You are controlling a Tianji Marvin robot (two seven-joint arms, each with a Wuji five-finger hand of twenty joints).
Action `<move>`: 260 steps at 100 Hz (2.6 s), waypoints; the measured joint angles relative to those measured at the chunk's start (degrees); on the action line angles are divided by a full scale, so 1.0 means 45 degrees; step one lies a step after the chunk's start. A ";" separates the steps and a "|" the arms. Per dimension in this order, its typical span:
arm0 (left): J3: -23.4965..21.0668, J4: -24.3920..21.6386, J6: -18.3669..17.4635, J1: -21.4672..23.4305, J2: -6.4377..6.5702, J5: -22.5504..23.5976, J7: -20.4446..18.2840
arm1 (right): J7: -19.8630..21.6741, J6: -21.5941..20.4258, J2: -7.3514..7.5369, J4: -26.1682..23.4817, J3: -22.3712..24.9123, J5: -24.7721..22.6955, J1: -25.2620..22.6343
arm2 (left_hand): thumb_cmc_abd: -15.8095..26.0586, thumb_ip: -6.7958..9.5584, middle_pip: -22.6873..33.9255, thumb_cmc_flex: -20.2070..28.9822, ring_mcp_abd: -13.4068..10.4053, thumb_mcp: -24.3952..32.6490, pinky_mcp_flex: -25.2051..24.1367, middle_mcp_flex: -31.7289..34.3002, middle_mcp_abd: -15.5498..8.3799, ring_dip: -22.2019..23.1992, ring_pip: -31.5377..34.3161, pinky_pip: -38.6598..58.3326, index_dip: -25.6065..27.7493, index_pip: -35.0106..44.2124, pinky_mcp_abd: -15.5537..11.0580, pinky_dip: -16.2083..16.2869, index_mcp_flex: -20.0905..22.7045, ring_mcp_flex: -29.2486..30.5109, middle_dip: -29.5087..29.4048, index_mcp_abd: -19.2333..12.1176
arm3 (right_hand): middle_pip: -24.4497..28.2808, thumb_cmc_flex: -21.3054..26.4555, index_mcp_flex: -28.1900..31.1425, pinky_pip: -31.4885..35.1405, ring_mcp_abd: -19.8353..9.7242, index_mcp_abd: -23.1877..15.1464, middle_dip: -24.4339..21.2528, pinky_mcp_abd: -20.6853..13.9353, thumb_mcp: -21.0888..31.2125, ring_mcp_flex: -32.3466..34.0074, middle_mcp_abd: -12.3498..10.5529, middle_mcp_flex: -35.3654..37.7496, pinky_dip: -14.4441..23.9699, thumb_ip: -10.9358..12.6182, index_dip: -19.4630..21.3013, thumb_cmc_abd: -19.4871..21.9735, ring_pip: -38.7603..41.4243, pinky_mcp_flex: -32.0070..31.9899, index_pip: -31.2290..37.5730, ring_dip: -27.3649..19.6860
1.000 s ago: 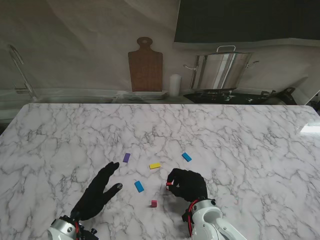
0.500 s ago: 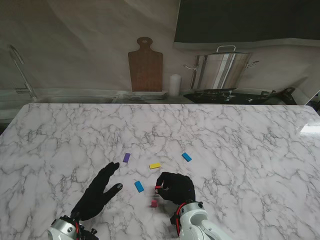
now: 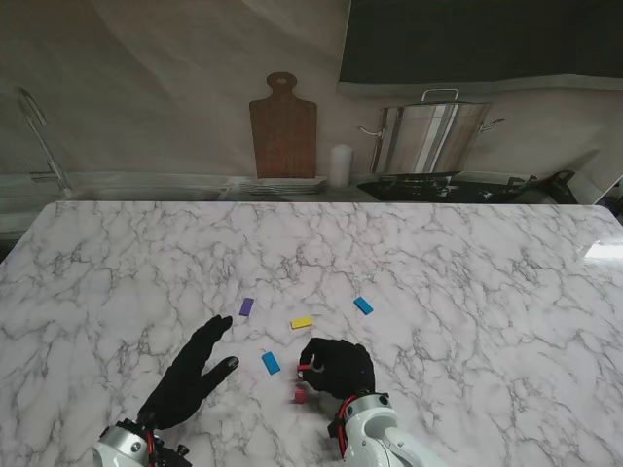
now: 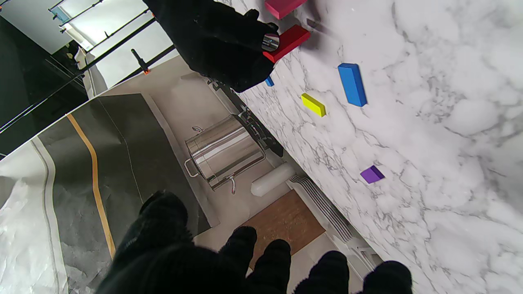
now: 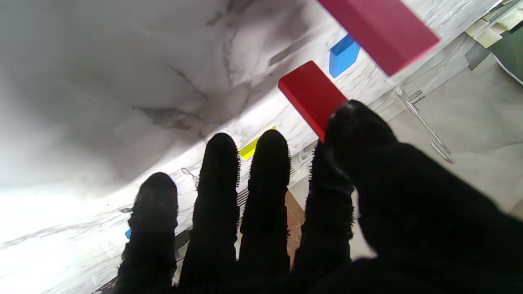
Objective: Arrange dominoes in a row
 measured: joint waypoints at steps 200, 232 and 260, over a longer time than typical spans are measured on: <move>-0.0031 -0.0001 -0.0001 0.0002 0.0000 -0.0073 -0.0044 | 0.0629 0.0437 0.0182 0.0118 -0.0140 -0.0550 0.0193 | 0.0000 0.0000 0.0000 0.0001 0.0000 0.0000 0.0000 0.0000 0.0000 0.0000 0.0000 0.0000 0.0000 0.0000 -0.0004 0.0012 0.0000 0.0000 -0.0001 0.0001 | 0.0138 -0.0006 -0.0151 0.0002 -0.0054 -0.0638 0.0153 -0.0133 -0.0316 -0.0390 -0.0016 -0.0336 0.0008 -0.0173 -0.0003 0.0024 0.0053 -0.0164 -0.0355 0.0113; -0.0041 -0.0001 -0.0005 0.0003 0.0000 -0.0074 -0.0034 | 0.0586 0.0441 0.0180 0.0150 -0.0146 -0.0546 0.0209 | 0.0000 0.0000 0.0000 0.0001 0.0000 0.0000 0.0000 0.0000 0.0000 0.0000 0.0000 0.0001 0.0000 0.0000 -0.0004 0.0014 0.0000 0.0000 -0.0001 0.0001 | 0.0179 -0.0006 -0.0151 0.0003 -0.0076 -0.0638 0.0156 -0.0140 -0.0316 -0.0390 -0.0016 -0.0338 0.0010 -0.0173 0.0651 0.0018 0.0141 -0.0165 -0.0346 0.0142; -0.0042 -0.0004 -0.0004 0.0006 0.0000 -0.0072 -0.0035 | 0.0599 0.0415 0.0181 0.0163 -0.0143 -0.0529 0.0218 | 0.0000 0.0000 0.0000 0.0001 0.0000 0.0000 0.0000 0.0000 0.0000 0.0000 0.0000 0.0000 0.0000 0.0000 -0.0004 0.0017 0.0000 0.0000 -0.0001 0.0001 | 0.0285 -0.0295 -0.0151 0.0003 -0.0076 -0.0637 0.0156 -0.0142 -0.0282 -0.0397 -0.0019 -0.0484 0.0012 -0.0173 0.0804 0.0016 0.0194 -0.0167 -0.0346 0.0174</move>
